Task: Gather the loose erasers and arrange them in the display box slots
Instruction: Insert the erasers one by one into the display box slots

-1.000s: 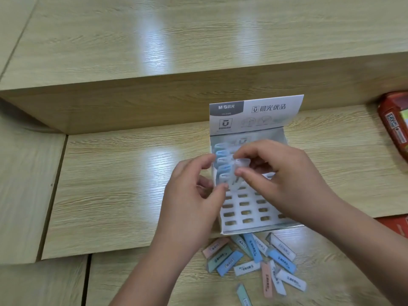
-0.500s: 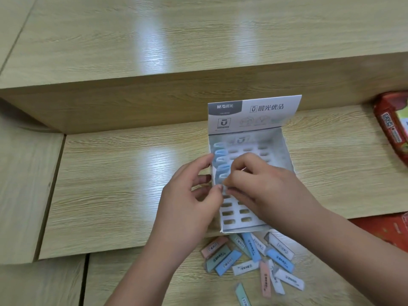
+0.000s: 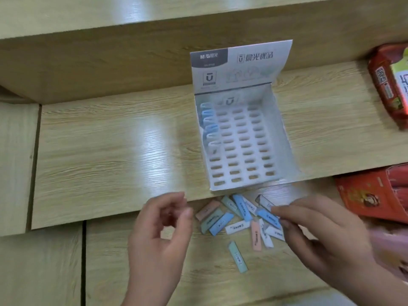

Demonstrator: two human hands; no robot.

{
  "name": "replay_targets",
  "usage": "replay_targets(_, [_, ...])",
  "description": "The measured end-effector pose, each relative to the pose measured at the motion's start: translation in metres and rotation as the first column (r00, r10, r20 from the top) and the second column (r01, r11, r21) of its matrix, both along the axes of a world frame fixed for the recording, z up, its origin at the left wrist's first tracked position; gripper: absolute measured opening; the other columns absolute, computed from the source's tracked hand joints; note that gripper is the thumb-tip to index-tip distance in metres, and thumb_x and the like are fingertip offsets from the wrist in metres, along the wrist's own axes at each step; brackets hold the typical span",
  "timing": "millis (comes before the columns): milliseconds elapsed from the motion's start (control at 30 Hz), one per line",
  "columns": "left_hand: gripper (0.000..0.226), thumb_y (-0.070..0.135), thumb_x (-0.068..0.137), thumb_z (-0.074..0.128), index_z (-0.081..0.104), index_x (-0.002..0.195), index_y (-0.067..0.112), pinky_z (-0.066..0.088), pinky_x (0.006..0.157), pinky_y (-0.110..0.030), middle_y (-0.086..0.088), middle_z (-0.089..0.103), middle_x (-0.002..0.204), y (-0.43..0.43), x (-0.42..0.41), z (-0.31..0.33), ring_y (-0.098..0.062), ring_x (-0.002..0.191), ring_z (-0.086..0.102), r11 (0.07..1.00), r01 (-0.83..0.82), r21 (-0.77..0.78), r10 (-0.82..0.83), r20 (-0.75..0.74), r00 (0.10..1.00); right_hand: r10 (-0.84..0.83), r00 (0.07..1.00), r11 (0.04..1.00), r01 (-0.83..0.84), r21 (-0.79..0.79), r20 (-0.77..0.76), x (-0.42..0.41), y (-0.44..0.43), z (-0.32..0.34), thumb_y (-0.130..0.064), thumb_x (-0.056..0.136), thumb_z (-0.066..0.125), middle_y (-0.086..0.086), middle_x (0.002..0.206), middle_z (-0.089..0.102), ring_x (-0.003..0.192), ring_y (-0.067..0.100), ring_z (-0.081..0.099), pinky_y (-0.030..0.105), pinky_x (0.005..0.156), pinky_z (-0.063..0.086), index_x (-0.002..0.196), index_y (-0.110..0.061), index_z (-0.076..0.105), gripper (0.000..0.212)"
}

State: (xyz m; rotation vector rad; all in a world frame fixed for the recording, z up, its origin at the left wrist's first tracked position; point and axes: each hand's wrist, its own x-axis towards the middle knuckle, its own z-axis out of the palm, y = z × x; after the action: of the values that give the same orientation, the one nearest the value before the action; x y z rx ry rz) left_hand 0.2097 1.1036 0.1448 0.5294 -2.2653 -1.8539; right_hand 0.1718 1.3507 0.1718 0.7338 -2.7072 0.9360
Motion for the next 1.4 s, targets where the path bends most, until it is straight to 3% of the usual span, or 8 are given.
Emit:
replay_targets(200, [0.025, 0.030, 0.079, 0.073, 0.068, 0.102, 0.035, 0.055, 0.068, -0.031, 0.020, 0.060, 0.100, 0.026, 0.069, -0.103, -0.006, 0.085, 0.062, 0.933, 0.289, -0.215, -0.199, 0.358, 0.912, -0.120, 0.879, 0.886, -0.115, 0.449, 0.461, 0.084, -0.007, -0.107, -0.052, 0.083, 0.045, -0.012, 0.085, 0.063, 0.066, 0.010, 0.066, 0.026, 0.039, 0.046, 0.098, -0.029, 0.066, 0.035])
replay_targets(400, [0.039, 0.043, 0.087, 0.056, 0.066, 0.119, 0.024, 0.055, 0.069, -0.029, 0.011, 0.057, 0.115, 0.058, 0.063, -0.131, -0.008, 0.096, 0.061, 0.847, 0.347, -0.402, -0.172, 0.410, 0.896, -0.240, 0.821, 0.830, -0.103, 0.548, 0.519, 0.102, -0.030, -0.139, -0.060, 0.080, 0.048, -0.009, 0.076, 0.059, 0.052, 0.010, 0.058, 0.024, 0.034, 0.036, 0.091, -0.026, 0.062, 0.039])
replay_targets(600, [0.024, 0.032, 0.089, 0.068, 0.066, 0.111, 0.025, 0.043, 0.054, -0.026, 0.006, 0.058, 0.100, 0.065, 0.047, -0.140, -0.016, 0.085, 0.062, 0.804, 0.305, -0.510, -0.051, 0.452, 0.891, -0.390, 0.744, 0.772, -0.057, 0.633, 0.543, 0.094, -0.038, -0.138, -0.056, 0.094, 0.045, -0.006, 0.103, 0.060, 0.088, 0.014, 0.064, 0.028, 0.057, 0.037, 0.112, -0.024, 0.046, 0.037])
replay_targets(800, [0.021, 0.036, 0.082, 0.076, 0.071, 0.099, 0.024, 0.048, 0.052, -0.030, 0.002, 0.062, 0.098, 0.067, 0.025, -0.141, -0.020, 0.083, 0.065, 0.714, 0.363, -0.599, -0.096, 0.430, 0.898, -0.441, 0.677, 0.817, 0.031, 0.576, 0.589, 0.083, -0.035, -0.136, -0.050, 0.094, 0.049, -0.009, 0.105, 0.055, 0.088, 0.013, 0.060, 0.028, 0.059, 0.038, 0.104, -0.028, 0.052, 0.024])
replay_targets(1000, [0.023, 0.037, 0.088, 0.068, 0.070, 0.108, 0.025, 0.052, 0.069, -0.034, 0.003, 0.058, 0.128, 0.073, 0.004, -0.133, -0.021, 0.104, 0.062, 0.603, 0.537, -0.590, -0.197, 0.541, 0.817, -0.381, 0.575, 0.925, 0.225, 0.308, 0.724, 0.076, -0.026, -0.127, -0.044, 0.087, 0.062, -0.011, 0.074, 0.056, 0.067, 0.007, 0.054, 0.029, 0.060, 0.047, 0.084, -0.032, 0.050, 0.017])
replay_targets(1133, [0.024, 0.038, 0.091, 0.059, 0.065, 0.113, 0.028, 0.049, 0.078, -0.032, 0.010, 0.045, 0.140, 0.073, 0.000, -0.128, -0.016, 0.118, 0.054, 0.607, 0.612, -0.506, -0.216, 0.636, 0.741, -0.142, 0.538, 0.941, 0.335, -0.056, 0.831, 0.062, -0.023, -0.093, -0.027, 0.088, 0.066, -0.010, 0.083, 0.063, 0.069, 0.009, 0.058, 0.034, 0.067, 0.051, 0.095, -0.037, 0.055, 0.017])
replay_targets(1300, [0.017, 0.044, 0.085, 0.064, 0.052, 0.086, 0.032, 0.047, 0.067, -0.028, 0.018, 0.057, 0.110, 0.060, -0.008, -0.116, -0.010, 0.093, 0.060, 0.739, 0.575, -0.350, -0.261, 0.639, 0.724, 0.023, 0.613, 0.836, 0.421, -0.352, 0.789, 0.036, -0.020, -0.036, -0.019, 0.085, 0.064, 0.006, 0.085, 0.071, 0.076, 0.024, 0.064, 0.041, 0.074, 0.052, 0.112, -0.045, 0.057, 0.038])
replay_targets(1400, [0.019, 0.042, 0.081, 0.066, 0.049, 0.081, 0.035, 0.048, 0.063, -0.029, 0.020, 0.064, 0.089, 0.044, -0.013, -0.089, -0.004, 0.074, 0.059, 0.803, 0.549, -0.231, -0.336, 0.586, 0.738, 0.086, 0.665, 0.789, 0.409, -0.459, 0.742, 0.017, -0.019, -0.008, -0.009, 0.084, 0.056, 0.010, 0.089, 0.070, 0.067, 0.021, 0.064, 0.031, 0.068, 0.054, 0.123, -0.047, 0.055, 0.054])
